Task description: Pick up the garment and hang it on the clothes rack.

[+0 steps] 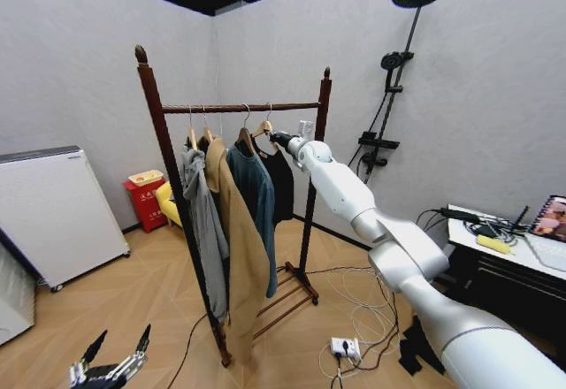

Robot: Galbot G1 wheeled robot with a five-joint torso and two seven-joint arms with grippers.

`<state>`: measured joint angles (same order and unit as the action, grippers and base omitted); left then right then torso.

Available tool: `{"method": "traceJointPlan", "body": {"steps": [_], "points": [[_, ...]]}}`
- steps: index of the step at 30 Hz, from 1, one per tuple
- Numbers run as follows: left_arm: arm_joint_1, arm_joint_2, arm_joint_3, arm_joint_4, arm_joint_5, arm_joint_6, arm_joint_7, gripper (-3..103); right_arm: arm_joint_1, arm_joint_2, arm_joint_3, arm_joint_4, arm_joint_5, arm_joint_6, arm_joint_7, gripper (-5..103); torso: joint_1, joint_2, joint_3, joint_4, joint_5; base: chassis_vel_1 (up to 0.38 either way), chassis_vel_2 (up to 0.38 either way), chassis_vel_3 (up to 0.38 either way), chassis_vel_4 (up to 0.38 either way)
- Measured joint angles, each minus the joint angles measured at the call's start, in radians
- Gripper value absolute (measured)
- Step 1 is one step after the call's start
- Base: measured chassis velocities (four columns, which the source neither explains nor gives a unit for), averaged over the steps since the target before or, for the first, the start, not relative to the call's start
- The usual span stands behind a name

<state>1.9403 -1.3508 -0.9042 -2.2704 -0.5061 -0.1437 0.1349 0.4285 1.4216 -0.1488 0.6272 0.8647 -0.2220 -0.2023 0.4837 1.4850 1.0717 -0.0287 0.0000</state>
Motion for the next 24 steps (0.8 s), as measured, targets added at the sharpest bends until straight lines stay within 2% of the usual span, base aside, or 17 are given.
{"method": "traceJointPlan", "body": {"steps": [5, 7, 8, 10, 12, 14, 24], "points": [[0.000, 0.000, 0.000, 0.000, 0.000, 0.000, 0.000, 100, 0.029, 0.010, -0.007, -0.020, -0.004, -0.005, -0.003, 10, 0.000, 0.000, 0.000, 0.0000, 0.0000, 0.000, 0.000, 0.000, 0.000], [0.000, 0.000, 0.000, 0.000, 0.000, 0.000, 0.000, 100, 0.050, 0.012, -0.023, -0.019, -0.016, -0.053, 0.001, 10, 0.000, 0.000, 0.000, 0.0001, -0.0001, 0.000, 0.000, 0.000, 0.000], [0.000, 0.000, 0.000, 0.000, 0.000, 0.000, 0.000, 100, 0.050, 0.012, -0.023, -0.019, -0.016, -0.053, 0.001, 10, 0.000, 0.000, 0.000, 0.0001, -0.0001, 0.000, 0.000, 0.000, 0.000], [0.000, 0.000, 0.000, 0.000, 0.000, 0.000, 0.000, 100, 0.080, -0.006, -0.060, 0.004, -0.012, -0.158, 0.000, 10, 0.000, 0.000, 0.000, 0.0001, 0.0000, 0.000, 0.000, 0.000, 0.000], [0.000, 0.000, 0.000, 0.000, 0.000, 0.000, 0.000, 100, 0.089, -0.009, -0.067, 0.004, -0.011, -0.174, -0.001, 10, 0.000, 0.000, 0.000, 0.0000, 0.0000, 0.000, 0.000, 0.000, 0.000], [0.000, 0.000, 0.000, 0.000, 0.000, 0.000, 0.000, 100, 0.133, -0.013, -0.089, -0.016, -0.007, -0.232, -0.013, 10, 0.000, 0.000, 0.000, -0.0002, 0.0000, 0.000, 0.000, 0.000, 0.000], [0.000, 0.000, 0.000, 0.000, 0.000, 0.000, 0.000, 100, 0.208, 0.003, -0.157, -0.116, -0.004, -0.290, -0.049, 10, 0.000, 0.000, 0.000, 0.0000, 0.0000, 0.000, 0.000, 0.000, 0.000]]}}
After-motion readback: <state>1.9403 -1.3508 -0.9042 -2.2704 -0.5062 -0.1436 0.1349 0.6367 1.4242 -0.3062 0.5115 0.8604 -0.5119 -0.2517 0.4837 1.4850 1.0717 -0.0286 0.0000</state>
